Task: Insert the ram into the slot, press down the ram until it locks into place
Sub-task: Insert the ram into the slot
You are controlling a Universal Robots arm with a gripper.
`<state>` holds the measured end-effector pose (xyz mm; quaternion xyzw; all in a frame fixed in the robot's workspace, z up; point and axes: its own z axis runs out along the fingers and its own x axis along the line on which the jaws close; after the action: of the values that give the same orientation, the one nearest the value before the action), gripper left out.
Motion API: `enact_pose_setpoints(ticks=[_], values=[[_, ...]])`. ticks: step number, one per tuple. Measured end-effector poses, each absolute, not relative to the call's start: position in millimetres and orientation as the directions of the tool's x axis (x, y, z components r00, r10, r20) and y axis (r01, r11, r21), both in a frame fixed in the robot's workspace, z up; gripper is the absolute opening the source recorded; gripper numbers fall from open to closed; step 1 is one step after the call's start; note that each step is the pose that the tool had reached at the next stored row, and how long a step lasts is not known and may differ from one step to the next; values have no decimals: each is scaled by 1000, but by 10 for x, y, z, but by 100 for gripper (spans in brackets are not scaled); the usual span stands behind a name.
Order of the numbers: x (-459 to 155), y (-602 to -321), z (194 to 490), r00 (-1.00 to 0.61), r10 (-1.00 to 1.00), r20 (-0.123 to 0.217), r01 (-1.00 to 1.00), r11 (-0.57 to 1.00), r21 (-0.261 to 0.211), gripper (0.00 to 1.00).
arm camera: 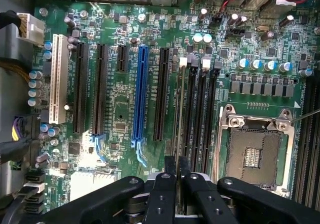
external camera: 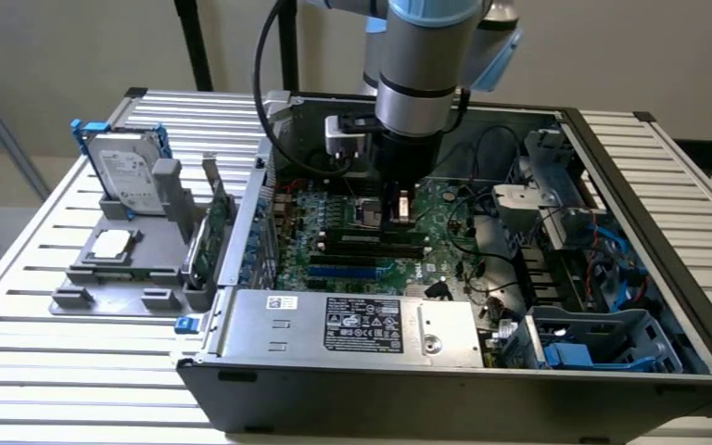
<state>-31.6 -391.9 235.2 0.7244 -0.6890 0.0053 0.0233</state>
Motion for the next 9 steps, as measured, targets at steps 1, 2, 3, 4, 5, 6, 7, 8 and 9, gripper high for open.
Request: enact_pose_setpoints(ticks=[1, 2, 3, 4, 5, 6, 7, 8, 9], values=[[-319, -3919, 2349, 50, -998, 40, -998, -49, 26, 13], [-322, -3919, 2347, 49, -998, 39, -999, -47, 26, 13], [-324, -3919, 2346, 47, -998, 40, -999, -46, 26, 13], [-326, -3919, 2345, 44, -998, 40, -999, -43, 26, 13], [-326, -3919, 2344, 42, -998, 40, -999, -41, 25, 13], [-328, -3919, 2343, 40, -998, 40, -999, -39, 24, 13], [-329, -3918, 2341, 38, -998, 40, -999, -37, 24, 13], [-329, -3919, 2339, 38, -999, 40, -999, -37, 24, 13], [-329, -3918, 2337, 37, -999, 40, -999, -36, 23, 13]])
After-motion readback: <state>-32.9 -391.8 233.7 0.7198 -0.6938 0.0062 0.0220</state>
